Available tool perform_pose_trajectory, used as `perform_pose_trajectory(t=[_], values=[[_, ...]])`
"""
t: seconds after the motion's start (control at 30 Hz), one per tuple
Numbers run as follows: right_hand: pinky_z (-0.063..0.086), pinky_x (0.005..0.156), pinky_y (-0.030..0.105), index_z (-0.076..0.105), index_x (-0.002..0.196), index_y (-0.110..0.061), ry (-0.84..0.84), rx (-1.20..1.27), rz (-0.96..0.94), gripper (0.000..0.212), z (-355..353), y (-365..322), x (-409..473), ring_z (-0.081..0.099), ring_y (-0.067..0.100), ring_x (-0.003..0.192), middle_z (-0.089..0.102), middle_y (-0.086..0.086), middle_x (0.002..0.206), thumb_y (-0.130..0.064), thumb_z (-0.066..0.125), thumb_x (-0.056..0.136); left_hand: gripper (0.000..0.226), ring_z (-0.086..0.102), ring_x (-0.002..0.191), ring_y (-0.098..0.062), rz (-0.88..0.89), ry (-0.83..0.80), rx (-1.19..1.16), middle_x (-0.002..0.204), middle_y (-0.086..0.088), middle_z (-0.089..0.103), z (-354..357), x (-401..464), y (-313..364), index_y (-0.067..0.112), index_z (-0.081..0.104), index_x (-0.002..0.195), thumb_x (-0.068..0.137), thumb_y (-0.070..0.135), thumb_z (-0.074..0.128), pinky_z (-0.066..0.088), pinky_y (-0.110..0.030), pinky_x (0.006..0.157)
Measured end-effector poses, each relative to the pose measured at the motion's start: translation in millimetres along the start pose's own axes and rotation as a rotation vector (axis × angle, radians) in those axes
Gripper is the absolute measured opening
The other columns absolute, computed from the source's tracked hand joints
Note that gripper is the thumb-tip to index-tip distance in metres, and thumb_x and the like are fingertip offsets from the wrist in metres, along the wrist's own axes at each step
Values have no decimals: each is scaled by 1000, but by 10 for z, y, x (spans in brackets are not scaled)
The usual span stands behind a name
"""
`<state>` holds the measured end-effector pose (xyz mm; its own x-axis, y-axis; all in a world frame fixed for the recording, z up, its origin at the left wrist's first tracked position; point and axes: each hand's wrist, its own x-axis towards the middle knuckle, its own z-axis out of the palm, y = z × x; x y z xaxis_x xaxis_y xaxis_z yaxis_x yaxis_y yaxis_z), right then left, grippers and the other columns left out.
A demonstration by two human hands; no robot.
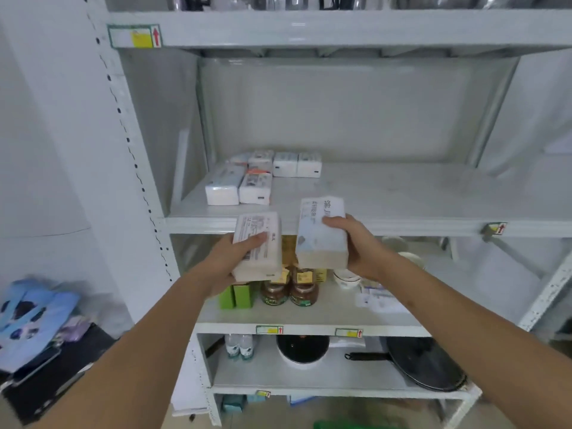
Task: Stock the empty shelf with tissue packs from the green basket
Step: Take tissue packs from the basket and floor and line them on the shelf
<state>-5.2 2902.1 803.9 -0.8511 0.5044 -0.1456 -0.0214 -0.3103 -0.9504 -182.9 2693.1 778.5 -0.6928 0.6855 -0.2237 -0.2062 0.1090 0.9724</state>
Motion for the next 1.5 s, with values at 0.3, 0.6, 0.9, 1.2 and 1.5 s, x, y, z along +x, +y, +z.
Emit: perform_pose_trajectory(t=[0.3, 0.6, 0.9, 1.2, 1.5], values=[[66, 77, 42, 66, 134, -18, -52, -56, 15, 40, -600, -698, 108, 81, 28, 99, 81, 9, 118, -33, 66, 97, 79, 78, 100, -29, 34, 70, 32, 116, -8, 79, 773, 268, 490, 19, 55, 135, 71, 44, 95, 65, -46, 69], [55, 106, 54, 59, 145, -12, 13, -21, -6, 48, -708, -699, 604, 69, 40, 122, 73, 18, 131, -27, 64, 99, 87, 81, 90, -24, 49, 163, 11, 112, -8, 79, 1050, 567, 669, 16, 49, 141, 72, 40, 95, 67, -45, 69], [52, 108, 58, 51, 149, -14, 63, 19, -15, 50, -705, -723, 1408, 66, 42, 126, 68, 20, 138, -31, 60, 102, 105, 65, 119, -26, 204, 261, 130, 136, -4, 64, 1116, 1379, 929, 18, 28, 155, 75, 41, 92, 51, -42, 106], [51, 108, 62, 58, 142, -1, 220, -157, -27, 46, -669, -846, 2307, 66, 45, 124, 68, 26, 135, -31, 59, 106, 69, 67, 102, -22, 307, 255, 458, 120, 0, 66, 1048, 2284, 1055, 20, 49, 139, 84, 42, 84, 54, -33, 77], [61, 77, 39, 72, 121, -1, 336, -417, 36, 43, -803, -875, 2876, 74, 34, 87, 77, 20, 112, -38, 60, 103, 85, 49, 133, -37, 324, 364, 1301, 146, -16, 51, 1073, 2750, 1220, 10, 41, 149, 92, 72, 49, 43, -51, 108]])
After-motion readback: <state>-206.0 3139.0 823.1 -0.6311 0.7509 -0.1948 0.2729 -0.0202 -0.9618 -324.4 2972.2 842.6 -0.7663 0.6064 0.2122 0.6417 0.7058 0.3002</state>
